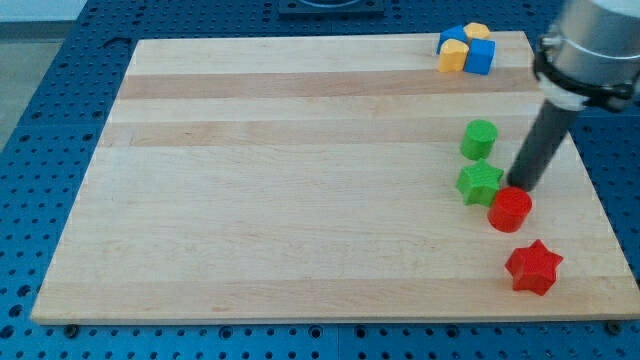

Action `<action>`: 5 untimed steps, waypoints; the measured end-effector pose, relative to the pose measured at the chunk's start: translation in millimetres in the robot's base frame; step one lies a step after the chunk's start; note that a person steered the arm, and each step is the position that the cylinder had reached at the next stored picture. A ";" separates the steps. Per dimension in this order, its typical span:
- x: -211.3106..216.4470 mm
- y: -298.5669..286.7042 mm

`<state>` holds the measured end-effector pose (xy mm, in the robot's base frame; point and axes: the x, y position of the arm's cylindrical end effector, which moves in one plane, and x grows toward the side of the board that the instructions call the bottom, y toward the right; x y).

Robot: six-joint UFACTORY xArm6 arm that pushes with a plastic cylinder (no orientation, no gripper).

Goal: Slide the red circle towards the bottom center

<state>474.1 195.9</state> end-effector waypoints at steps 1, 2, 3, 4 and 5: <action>17.2 -44.5; 41.2 -69.6; 41.6 -69.9; 1.0 -51.6; -11.9 -11.9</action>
<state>462.2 184.1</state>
